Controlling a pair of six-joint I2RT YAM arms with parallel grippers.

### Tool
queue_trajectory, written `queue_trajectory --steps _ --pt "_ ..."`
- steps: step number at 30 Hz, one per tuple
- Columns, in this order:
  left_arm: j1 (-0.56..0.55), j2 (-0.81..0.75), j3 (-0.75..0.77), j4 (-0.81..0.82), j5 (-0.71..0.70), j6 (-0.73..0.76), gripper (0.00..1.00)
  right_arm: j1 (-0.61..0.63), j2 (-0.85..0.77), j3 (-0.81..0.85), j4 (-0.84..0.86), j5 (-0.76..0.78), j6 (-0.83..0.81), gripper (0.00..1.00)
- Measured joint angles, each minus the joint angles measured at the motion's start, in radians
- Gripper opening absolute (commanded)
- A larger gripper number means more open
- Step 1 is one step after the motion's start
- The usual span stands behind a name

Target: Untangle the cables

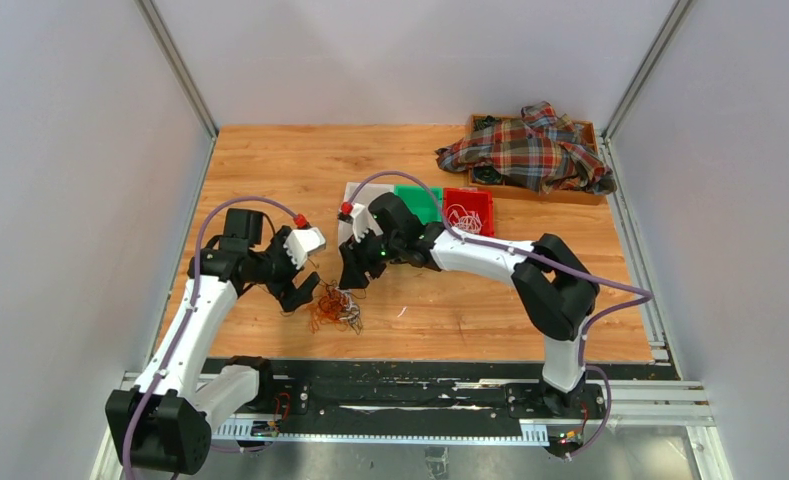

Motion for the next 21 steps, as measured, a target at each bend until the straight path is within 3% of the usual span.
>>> queue_trajectory --steps 7,10,12,21 --pt "0.000 -0.008 0.000 -0.016 0.006 0.040 0.99 0.022 0.064 0.066 -0.038 0.007 -0.044 0.40" --pt "0.000 -0.014 0.000 -0.021 0.008 0.046 1.00 0.024 0.081 0.079 -0.051 0.009 -0.056 0.23" --pt "0.000 -0.014 0.000 -0.023 0.009 0.049 1.00 0.024 0.081 0.079 -0.064 0.012 -0.061 0.03" --pt "0.001 -0.041 0.014 -0.037 0.020 0.060 1.00 0.026 -0.026 0.059 -0.082 0.064 -0.046 0.01"
